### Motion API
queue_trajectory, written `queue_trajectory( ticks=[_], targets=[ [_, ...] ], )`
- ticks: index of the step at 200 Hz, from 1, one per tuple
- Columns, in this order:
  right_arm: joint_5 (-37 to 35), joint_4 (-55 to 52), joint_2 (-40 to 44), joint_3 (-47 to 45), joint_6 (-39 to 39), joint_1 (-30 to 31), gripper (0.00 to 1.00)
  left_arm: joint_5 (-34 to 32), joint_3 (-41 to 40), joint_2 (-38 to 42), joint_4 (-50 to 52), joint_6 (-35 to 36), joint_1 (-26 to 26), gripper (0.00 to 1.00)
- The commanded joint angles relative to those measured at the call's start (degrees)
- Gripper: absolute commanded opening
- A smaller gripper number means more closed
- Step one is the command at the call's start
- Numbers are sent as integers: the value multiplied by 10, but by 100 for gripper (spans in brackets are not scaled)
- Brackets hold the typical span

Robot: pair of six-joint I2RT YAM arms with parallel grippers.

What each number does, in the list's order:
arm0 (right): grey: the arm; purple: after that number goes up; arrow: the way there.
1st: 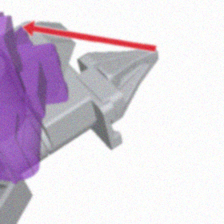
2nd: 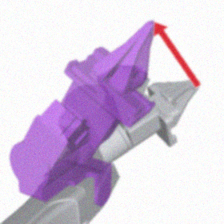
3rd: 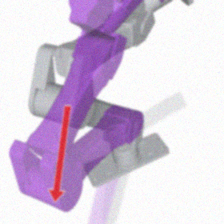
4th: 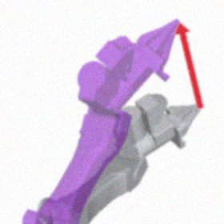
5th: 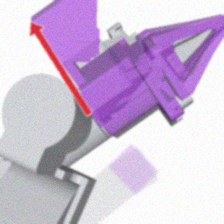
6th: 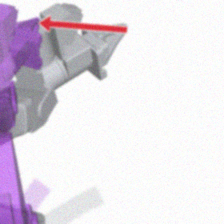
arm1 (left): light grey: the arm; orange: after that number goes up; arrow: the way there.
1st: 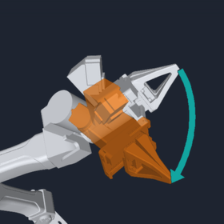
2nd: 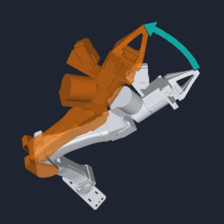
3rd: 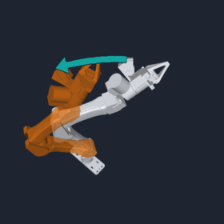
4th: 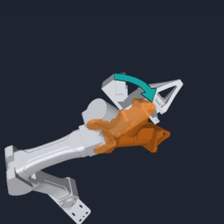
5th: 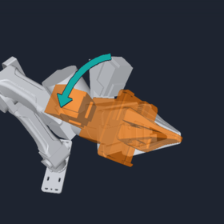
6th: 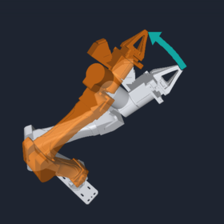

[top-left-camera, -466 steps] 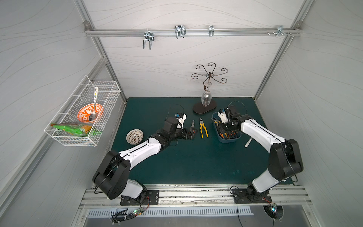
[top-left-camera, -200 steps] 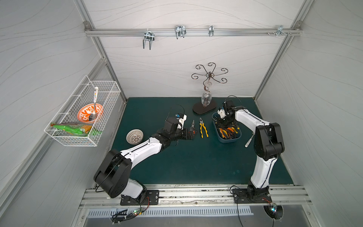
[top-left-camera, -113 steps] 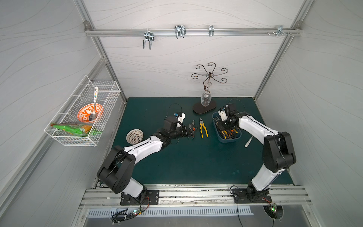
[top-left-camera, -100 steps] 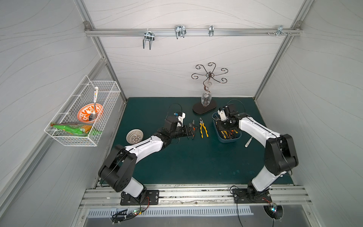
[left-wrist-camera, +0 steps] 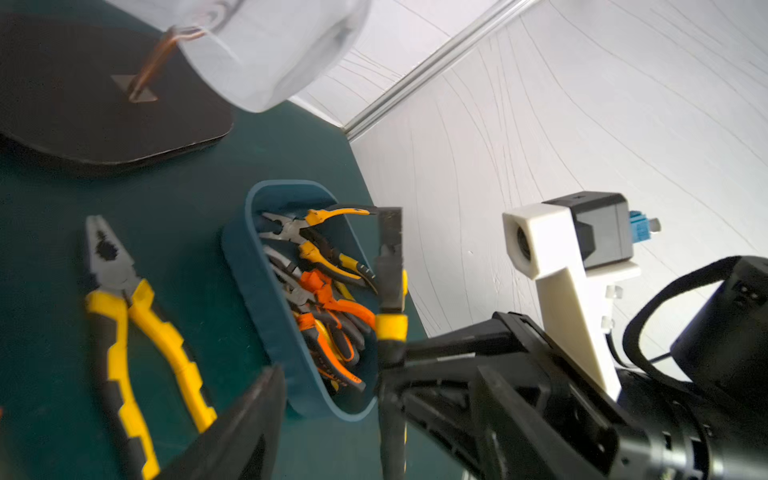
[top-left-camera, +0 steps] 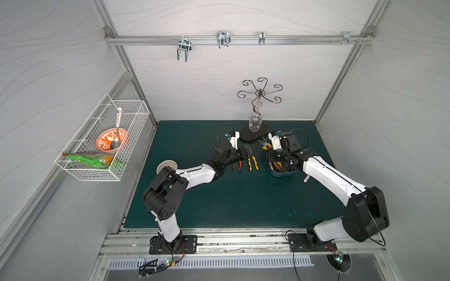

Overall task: Take the pliers out of the storage box
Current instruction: Pick up the pliers from the storage box.

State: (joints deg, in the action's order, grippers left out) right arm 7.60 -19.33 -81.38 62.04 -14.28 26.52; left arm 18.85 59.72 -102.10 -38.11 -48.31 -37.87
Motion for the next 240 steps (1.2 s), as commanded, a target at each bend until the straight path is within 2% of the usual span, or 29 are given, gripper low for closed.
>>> queue_trajectory(
  ticks=[1,29,89,104,156,168,182,209,227,240],
  targets=[
    [49,49,25,1,-15,6,0,-13,43,-21,-37,9,-14,68],
    [70,59,36,-6,-17,7,0,-21,62,-37,-26,7,-17,55],
    [107,62,44,-4,0,11,0,-6,92,-67,-13,-11,-18,47],
    [104,57,43,-2,6,13,0,3,98,-73,-13,-21,-19,42],
    [80,38,45,1,19,15,0,5,93,-65,-11,-23,-19,0],
    [78,35,47,-1,21,15,0,10,93,-62,-8,-24,-18,0],
    [77,34,54,-6,22,15,12,24,94,-57,-6,-25,-14,0],
    [84,34,72,-24,24,15,50,64,93,-44,9,-37,7,0],
    [100,37,89,-43,21,15,66,98,89,-30,31,-27,25,0],
    [112,39,99,-57,17,16,74,137,87,-19,51,-8,42,0]
  ],
)
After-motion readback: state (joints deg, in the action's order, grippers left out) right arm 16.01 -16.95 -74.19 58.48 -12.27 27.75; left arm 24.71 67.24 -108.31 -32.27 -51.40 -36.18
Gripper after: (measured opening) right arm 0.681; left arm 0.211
